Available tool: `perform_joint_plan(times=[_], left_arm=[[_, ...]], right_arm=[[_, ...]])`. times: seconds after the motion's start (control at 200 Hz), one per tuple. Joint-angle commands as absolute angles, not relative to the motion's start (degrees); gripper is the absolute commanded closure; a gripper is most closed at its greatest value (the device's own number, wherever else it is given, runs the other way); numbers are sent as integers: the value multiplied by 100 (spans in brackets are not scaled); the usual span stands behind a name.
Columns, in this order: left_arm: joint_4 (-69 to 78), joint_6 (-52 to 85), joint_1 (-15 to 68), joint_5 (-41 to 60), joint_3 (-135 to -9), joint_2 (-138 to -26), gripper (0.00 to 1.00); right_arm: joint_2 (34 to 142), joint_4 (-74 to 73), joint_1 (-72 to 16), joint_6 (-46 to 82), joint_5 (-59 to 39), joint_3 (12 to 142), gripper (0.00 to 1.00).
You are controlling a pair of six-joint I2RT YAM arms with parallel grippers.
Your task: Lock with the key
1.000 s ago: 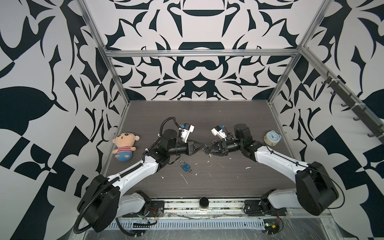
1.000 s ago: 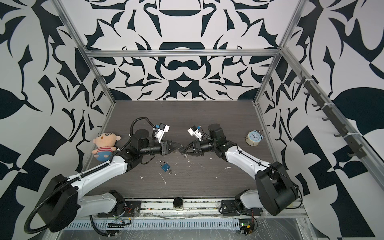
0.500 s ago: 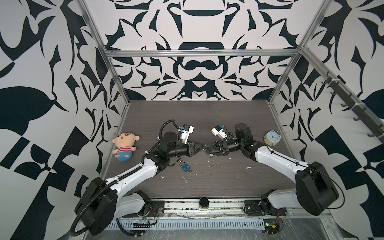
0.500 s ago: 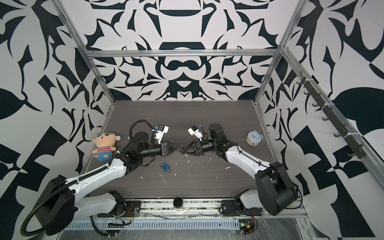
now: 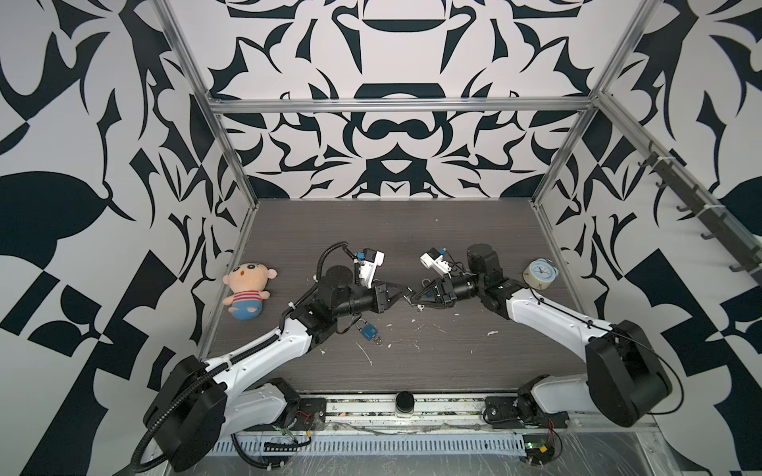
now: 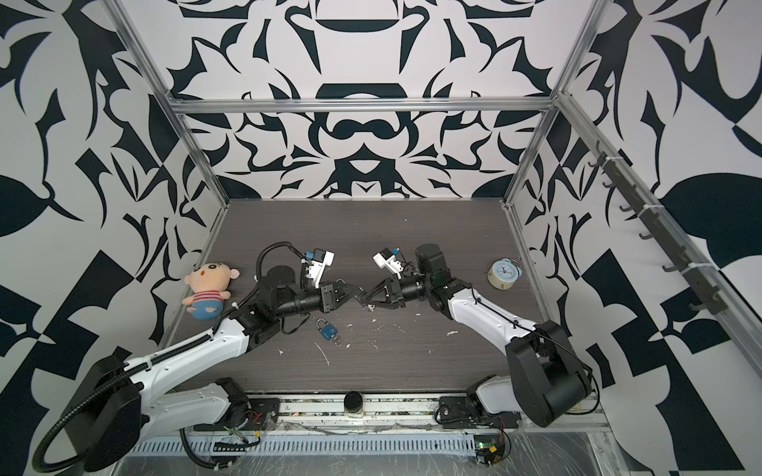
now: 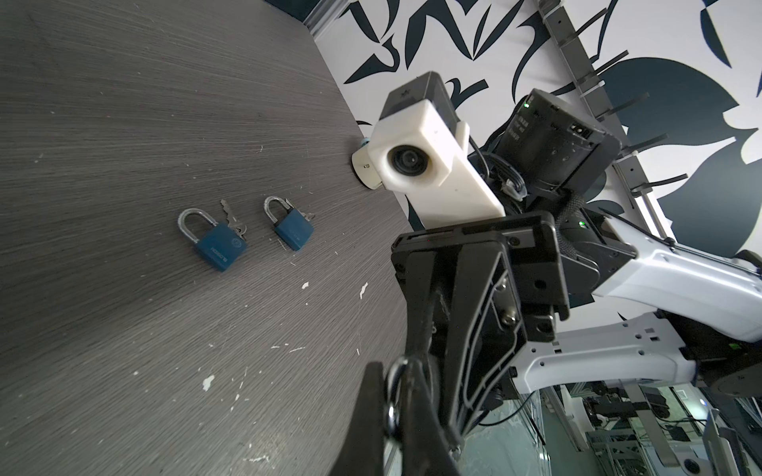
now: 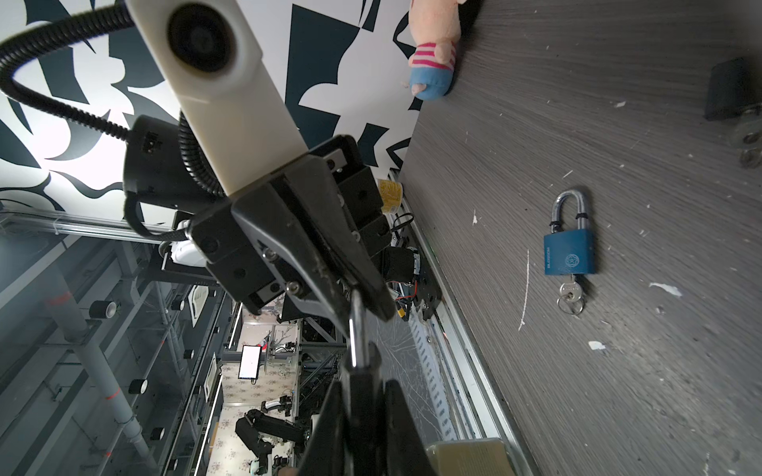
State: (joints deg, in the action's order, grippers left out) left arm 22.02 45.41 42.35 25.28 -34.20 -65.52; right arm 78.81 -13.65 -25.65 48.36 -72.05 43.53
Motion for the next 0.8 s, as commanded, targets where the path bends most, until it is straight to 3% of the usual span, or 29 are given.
perform_joint_plan(times=[0.0, 0.18, 0.325, 0.43, 0.795], left_arm=[[1305, 4087, 4923, 3780, -3176, -6393, 100], [1161, 4078, 4716, 3334, -3475, -6335, 100], [1136, 4210, 4556, 3210, -3705, -6455, 100], [1305, 4389, 4339, 3199, -3724, -6450, 100], [1048, 4490, 3625, 2783, -3871, -6135, 100]], right_arm=[[7894, -2911, -2395, 5044, -5915, 4947, 100], [7779, -3009, -2399, 5106, -5903, 4629, 100], [7703, -3083, -2399, 5166, -5882, 4522, 62], [7663, -3120, -2392, 5212, -5880, 4466, 51], [7654, -3645, -2363, 5478, -6036, 4133, 50]])
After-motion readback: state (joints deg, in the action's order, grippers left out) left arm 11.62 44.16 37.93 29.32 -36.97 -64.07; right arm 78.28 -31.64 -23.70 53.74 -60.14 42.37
